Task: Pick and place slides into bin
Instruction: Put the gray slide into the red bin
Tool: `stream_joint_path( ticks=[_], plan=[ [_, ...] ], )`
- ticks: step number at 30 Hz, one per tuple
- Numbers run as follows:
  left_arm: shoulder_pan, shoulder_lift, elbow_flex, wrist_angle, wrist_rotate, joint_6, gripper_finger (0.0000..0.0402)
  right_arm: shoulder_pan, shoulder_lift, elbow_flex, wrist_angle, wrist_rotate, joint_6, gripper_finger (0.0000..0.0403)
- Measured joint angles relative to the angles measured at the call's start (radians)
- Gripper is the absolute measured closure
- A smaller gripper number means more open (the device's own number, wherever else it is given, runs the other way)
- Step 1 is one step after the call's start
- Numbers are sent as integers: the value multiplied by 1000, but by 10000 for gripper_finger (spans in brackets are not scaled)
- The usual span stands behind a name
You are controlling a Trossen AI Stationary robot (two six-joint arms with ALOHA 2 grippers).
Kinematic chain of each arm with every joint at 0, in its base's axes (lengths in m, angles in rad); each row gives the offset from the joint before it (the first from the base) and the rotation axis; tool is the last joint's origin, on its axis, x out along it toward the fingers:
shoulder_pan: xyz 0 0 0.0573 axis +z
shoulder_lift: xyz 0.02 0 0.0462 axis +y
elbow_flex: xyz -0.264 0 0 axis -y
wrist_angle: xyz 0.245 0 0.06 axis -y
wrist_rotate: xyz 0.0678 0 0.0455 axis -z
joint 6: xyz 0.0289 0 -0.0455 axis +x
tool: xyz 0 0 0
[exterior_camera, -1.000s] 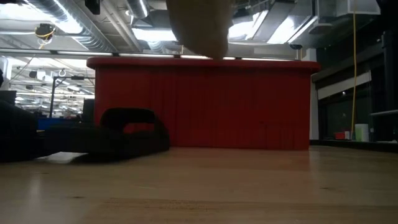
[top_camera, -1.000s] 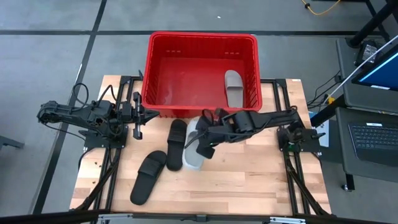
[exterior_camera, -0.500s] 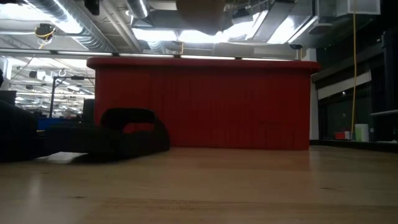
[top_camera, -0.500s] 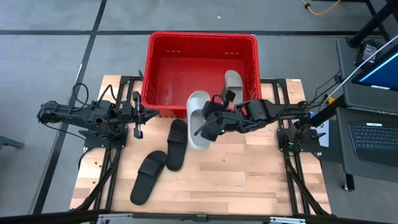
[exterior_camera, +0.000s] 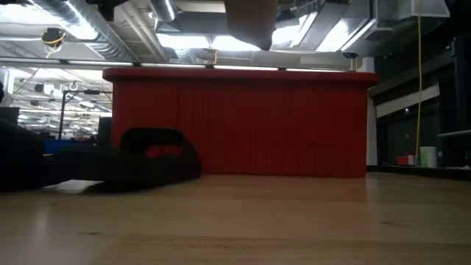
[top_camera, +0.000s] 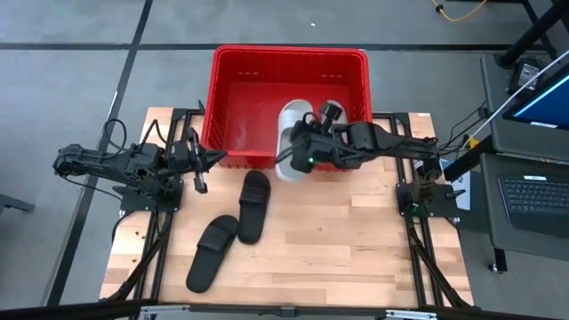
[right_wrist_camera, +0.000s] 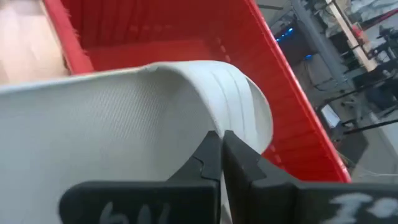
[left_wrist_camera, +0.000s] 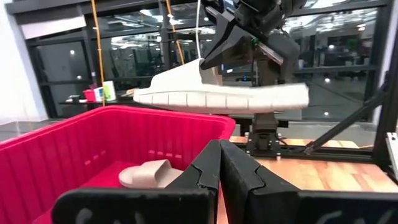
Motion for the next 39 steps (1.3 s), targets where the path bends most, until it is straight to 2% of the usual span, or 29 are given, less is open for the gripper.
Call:
stream_joint_path(
  ticks=[9,16,23,28,33,39],
  plan=[
    [0,0,0,0,-89,0,396,-128,0,0,3,-5,-235,397],
    [0,0,0,0,-163,0,399,-246,-1,0,27,-101,-350,397],
    [0,0,0,0,-170,0,398,-328,-1,0,84,-113,-467,397],
    [0,0,0,0,-170,0,398,-385,-2,-1,119,-281,-512,397],
    [0,0,0,0,-197,0,398,-449,-2,-41,134,-296,-518,397],
    [0,1,0,0,-219,0,398,-506,-1,-179,203,-292,-526,397]
  ],
)
